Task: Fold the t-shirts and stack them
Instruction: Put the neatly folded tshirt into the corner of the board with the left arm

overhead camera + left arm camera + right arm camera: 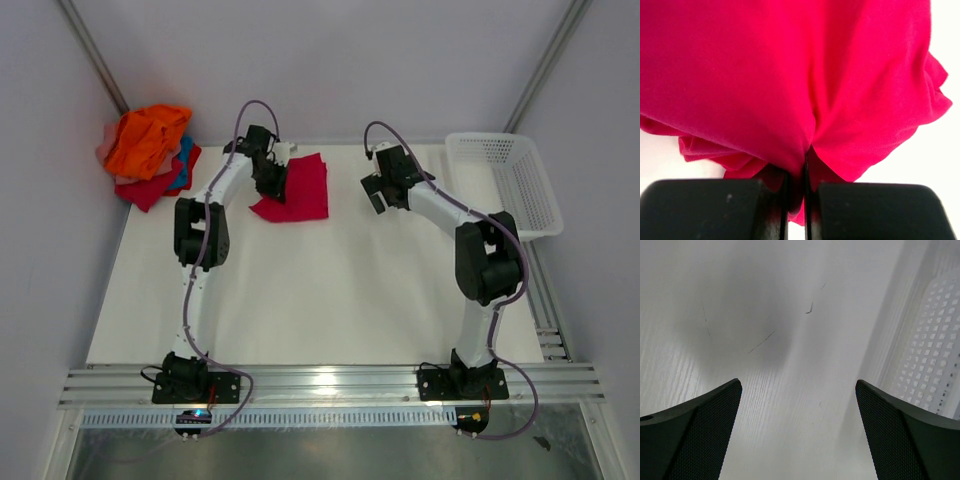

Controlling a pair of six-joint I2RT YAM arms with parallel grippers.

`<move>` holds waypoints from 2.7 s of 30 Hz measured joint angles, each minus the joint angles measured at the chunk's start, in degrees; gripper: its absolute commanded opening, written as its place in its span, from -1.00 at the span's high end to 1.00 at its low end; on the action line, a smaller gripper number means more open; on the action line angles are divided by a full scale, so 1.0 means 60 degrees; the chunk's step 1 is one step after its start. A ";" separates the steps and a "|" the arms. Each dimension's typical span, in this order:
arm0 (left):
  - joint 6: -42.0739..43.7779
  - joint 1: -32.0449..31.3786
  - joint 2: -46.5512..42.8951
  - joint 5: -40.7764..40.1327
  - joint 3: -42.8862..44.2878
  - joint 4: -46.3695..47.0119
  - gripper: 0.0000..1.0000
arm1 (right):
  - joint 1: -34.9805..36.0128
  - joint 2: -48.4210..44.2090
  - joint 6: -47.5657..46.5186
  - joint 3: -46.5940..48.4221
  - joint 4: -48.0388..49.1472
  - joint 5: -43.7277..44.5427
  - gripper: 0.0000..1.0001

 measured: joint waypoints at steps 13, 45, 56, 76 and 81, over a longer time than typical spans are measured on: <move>0.2149 0.0215 -0.0280 -0.3242 0.0004 -0.0321 1.00 | 0.0004 -0.1472 -0.0361 -0.0812 -0.0182 0.0066 -0.99; 0.4688 0.1938 -0.1545 -0.6517 0.0900 0.0925 1.00 | 0.0011 -0.3162 -0.0022 -0.3031 -0.0204 -0.0142 -0.99; 0.5326 0.2688 -0.1752 -0.6543 0.1366 0.1960 1.00 | 0.0011 -0.3078 -0.0022 -0.3217 -0.0102 -0.0149 -0.99; 0.5227 0.4539 -0.1290 -0.7162 0.1661 0.3442 1.00 | 0.0011 -0.2739 0.0160 -0.3373 -0.0211 -0.0506 -0.99; 0.5042 0.4670 -0.0812 -0.7227 0.1679 0.3650 1.00 | 0.0011 -0.2728 0.0182 -0.3373 -0.0219 -0.0576 -0.99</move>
